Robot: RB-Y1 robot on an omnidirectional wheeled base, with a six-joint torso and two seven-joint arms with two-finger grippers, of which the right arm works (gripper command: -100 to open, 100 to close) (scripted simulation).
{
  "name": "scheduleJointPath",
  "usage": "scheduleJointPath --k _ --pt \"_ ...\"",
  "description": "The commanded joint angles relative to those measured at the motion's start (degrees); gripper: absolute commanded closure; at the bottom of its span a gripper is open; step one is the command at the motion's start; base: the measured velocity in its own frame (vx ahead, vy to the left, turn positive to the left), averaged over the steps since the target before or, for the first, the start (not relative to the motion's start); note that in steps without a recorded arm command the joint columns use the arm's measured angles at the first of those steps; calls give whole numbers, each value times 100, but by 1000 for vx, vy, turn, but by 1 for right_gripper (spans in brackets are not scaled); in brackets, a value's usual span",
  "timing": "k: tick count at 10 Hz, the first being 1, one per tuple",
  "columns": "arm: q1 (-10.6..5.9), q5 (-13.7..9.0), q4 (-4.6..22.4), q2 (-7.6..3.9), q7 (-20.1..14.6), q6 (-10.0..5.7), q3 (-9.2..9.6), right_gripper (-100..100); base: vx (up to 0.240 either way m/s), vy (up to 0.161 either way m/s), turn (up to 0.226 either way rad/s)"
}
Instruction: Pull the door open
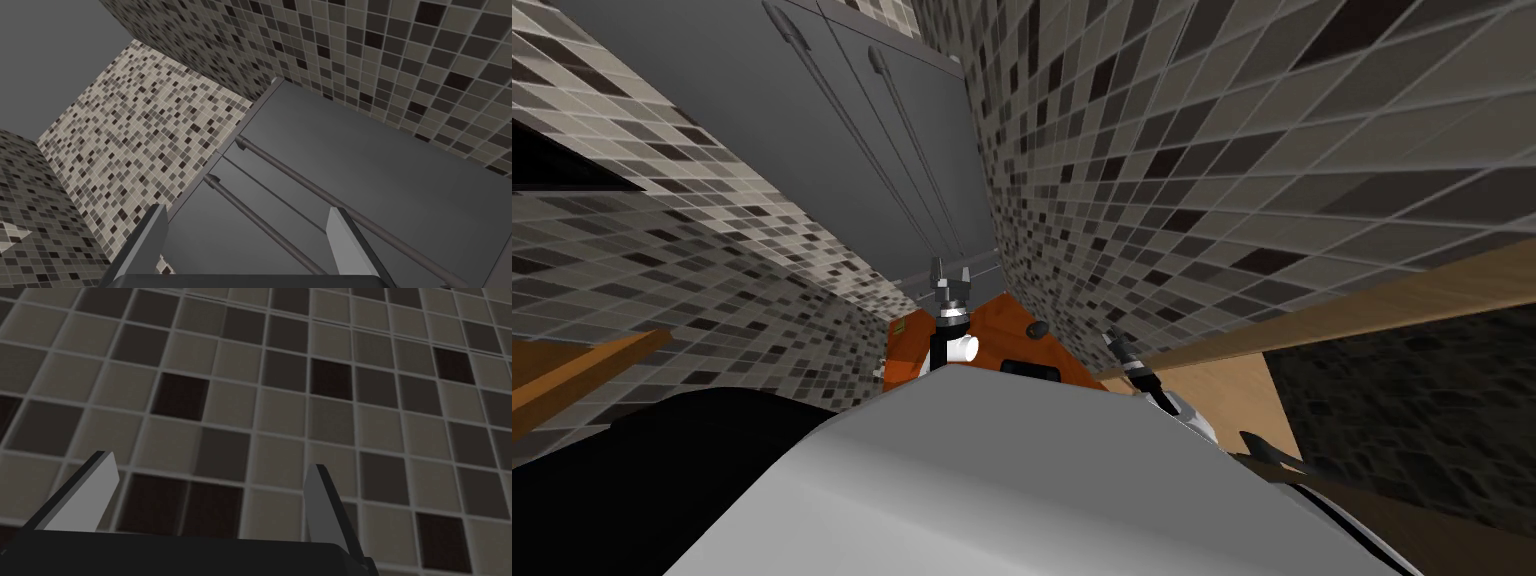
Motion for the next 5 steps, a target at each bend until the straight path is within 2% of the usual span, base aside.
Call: scheduleJointPath --k 1,4,5 --pt "37 22 -119 14 20 71 7 -100 -149 -27 -262" --pt "60 50 -242 34 39 147 18 -100 -201 -62 -198" --pt "66 58 -275 40 45 168 21 -100 -194 -53 -75"
